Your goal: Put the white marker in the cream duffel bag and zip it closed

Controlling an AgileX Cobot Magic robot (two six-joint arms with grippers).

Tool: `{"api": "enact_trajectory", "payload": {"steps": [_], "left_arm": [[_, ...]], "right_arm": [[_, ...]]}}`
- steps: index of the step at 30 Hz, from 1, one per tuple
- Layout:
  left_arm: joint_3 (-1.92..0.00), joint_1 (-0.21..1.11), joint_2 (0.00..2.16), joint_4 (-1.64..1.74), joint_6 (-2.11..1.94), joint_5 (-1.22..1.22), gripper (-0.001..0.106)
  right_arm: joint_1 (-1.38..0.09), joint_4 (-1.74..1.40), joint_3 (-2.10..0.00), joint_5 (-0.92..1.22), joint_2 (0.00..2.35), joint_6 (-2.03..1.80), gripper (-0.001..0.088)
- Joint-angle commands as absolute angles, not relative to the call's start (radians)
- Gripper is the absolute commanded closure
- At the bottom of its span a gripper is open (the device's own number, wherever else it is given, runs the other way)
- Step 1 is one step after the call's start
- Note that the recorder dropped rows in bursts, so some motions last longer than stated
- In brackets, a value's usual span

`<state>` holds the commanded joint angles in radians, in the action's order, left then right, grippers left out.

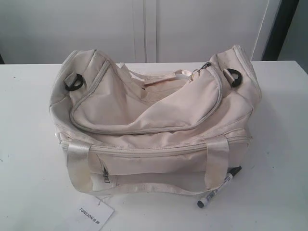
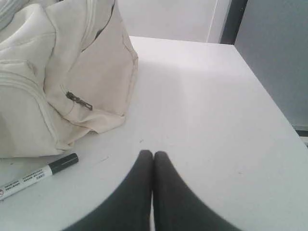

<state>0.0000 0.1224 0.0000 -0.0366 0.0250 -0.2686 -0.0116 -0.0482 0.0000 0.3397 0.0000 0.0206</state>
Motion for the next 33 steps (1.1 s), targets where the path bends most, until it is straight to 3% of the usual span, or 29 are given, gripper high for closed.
{"api": "enact_trajectory", "payload": {"steps": [16, 33], "left_arm": [[0.0, 0.122, 0.0, -0.037, 0.025, -0.269, 0.105], [0.0, 0.122, 0.0, -0.037, 0.025, -0.269, 0.105]], "right_arm": [[-0.011, -0.048, -0.004, 0.347, 0.0, 0.021, 0.0868], [-0.011, -0.048, -0.149, 0.349, 0.0, 0.021, 0.0868]]}}
